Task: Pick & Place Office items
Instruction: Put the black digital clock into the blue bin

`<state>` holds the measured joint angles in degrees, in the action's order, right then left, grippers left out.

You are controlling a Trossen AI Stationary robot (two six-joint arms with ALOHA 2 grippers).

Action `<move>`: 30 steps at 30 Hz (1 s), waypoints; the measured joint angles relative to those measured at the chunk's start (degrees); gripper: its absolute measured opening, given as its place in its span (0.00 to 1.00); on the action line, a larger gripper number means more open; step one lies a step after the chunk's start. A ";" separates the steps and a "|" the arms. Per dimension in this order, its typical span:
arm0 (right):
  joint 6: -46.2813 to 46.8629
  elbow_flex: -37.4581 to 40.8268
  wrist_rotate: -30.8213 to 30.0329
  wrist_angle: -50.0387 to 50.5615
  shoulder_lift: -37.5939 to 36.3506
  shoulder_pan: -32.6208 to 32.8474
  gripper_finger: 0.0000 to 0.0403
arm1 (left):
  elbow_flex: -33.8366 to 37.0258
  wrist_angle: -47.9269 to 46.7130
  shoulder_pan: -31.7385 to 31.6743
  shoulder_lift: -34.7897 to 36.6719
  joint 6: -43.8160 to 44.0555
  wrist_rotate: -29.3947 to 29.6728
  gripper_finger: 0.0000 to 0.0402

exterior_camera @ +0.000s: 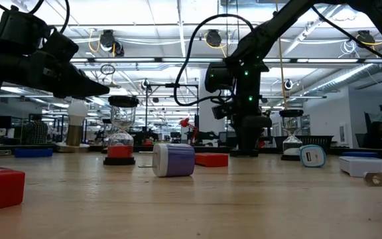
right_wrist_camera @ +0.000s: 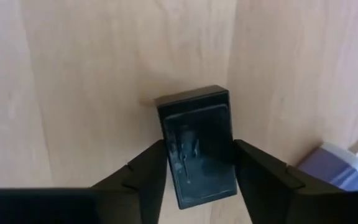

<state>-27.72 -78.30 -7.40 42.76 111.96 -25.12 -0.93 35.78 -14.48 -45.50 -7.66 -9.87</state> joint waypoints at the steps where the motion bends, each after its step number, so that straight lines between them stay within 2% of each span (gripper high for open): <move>1: 1.19 -0.02 -0.06 0.00 -0.01 -0.02 0.38 | 0.00 -0.07 0.00 0.00 0.00 0.00 0.06; 6: 11.01 -0.11 -0.11 -0.17 -0.89 -0.03 0.33 | 0.00 -0.05 0.00 0.00 -0.02 0.00 0.06; 14: 38.64 -0.05 0.03 0.19 -1.44 -1.32 0.32 | 0.00 -0.03 0.00 0.00 0.26 0.00 0.06; 22: 40.98 0.00 2.98 -0.52 -1.44 -0.58 0.38 | 0.00 -0.16 0.00 0.01 0.83 -0.05 0.06; 30: 40.98 0.00 2.77 -0.13 -3.37 -0.68 0.58 | 0.00 -0.55 0.00 0.00 0.83 -0.07 0.06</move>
<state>13.26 -78.30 -4.63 42.62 108.59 -25.80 -0.93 35.22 -14.48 -45.50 -6.83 -9.93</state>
